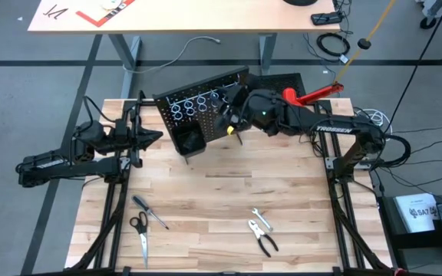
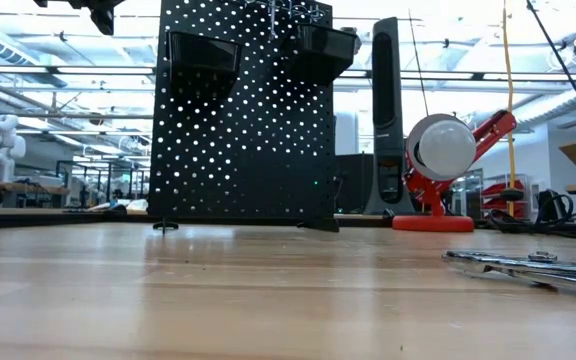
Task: Hang tools onto peg board
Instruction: Unhang the left wrench from the pegboard to the table, then remove the black allen wrench set from the top black basket on the pegboard to the table
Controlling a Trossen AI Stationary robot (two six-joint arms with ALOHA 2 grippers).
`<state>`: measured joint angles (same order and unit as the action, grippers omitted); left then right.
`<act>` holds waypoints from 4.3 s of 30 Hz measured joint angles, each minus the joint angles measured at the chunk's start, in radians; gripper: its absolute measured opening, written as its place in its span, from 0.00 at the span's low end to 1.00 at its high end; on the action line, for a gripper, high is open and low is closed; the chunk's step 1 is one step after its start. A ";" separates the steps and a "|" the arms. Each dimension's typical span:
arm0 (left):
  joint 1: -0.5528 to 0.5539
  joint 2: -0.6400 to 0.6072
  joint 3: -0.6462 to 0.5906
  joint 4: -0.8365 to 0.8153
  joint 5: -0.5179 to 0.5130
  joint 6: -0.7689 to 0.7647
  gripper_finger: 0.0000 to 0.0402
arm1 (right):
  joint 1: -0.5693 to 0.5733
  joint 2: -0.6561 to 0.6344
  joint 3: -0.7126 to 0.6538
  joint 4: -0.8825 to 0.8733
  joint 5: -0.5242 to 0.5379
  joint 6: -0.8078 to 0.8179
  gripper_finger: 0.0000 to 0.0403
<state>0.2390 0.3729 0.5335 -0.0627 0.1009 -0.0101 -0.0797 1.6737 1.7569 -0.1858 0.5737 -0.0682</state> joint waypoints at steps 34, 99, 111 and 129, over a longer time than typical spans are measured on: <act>0.000 0.000 0.000 0.000 0.000 -0.002 0.03 | 0.032 -0.020 0.000 0.227 0.000 -0.178 0.00; 0.000 0.000 0.000 -0.003 0.004 -0.011 0.03 | 0.501 0.537 -0.002 -1.118 -0.400 1.151 0.00; 0.000 0.000 0.000 -0.008 0.004 -0.011 0.03 | 0.474 0.533 -0.007 -1.096 -0.391 1.102 0.24; 0.000 0.000 0.000 -0.009 0.004 -0.010 0.03 | 0.500 0.448 0.217 -1.108 0.025 0.668 0.40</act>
<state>0.2390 0.3729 0.5339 -0.0715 0.1051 -0.0204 0.4203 2.1222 1.9742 -1.2941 0.5984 0.5993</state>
